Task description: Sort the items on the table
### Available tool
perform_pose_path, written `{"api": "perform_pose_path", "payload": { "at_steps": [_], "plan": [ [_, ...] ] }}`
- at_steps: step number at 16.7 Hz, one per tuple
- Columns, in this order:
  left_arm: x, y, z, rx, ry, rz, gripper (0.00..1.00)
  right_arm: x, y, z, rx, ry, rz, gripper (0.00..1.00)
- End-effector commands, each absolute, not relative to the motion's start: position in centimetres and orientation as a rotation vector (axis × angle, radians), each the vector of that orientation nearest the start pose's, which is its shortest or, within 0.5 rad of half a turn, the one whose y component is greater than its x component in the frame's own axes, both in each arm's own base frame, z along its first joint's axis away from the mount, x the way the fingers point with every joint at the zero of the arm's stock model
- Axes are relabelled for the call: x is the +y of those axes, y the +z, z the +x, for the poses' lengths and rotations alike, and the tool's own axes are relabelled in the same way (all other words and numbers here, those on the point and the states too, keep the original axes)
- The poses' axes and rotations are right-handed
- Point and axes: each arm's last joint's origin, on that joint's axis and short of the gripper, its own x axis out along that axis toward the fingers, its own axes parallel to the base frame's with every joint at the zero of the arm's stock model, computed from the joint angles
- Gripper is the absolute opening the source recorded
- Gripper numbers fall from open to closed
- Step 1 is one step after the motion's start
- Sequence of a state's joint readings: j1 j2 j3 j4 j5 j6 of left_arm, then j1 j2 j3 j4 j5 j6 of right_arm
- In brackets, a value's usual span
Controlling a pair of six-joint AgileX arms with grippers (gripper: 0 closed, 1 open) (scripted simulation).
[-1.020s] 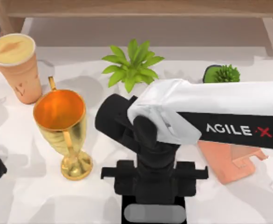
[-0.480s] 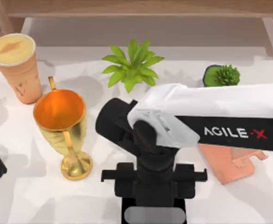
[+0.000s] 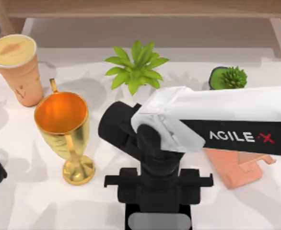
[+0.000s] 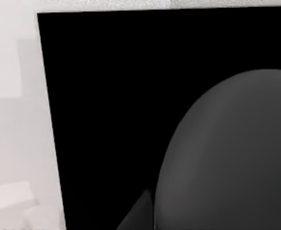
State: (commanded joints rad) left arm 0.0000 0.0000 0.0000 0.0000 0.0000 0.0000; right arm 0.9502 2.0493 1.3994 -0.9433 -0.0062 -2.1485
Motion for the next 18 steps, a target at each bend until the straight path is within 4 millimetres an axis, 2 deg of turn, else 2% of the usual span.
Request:
{"api": "perform_pose_path", "payload": {
  "at_steps": [5, 15, 18],
  "plan": [
    [-0.1, 16.0, 10.6, 0.000, 0.000, 0.000, 1.00, 30.8, 13.5, 21.6, 0.055, 2.231, -2.189, 0.98],
    [-0.1, 16.0, 10.6, 0.000, 0.000, 0.000, 1.00, 30.8, 13.5, 21.7, 0.056, 2.230, -2.188, 1.00],
    [-0.1, 16.0, 10.6, 0.000, 0.000, 0.000, 1.00, 30.4, 15.9, 23.4, 0.057, 2.082, -2.193, 1.00]
  ]
}}
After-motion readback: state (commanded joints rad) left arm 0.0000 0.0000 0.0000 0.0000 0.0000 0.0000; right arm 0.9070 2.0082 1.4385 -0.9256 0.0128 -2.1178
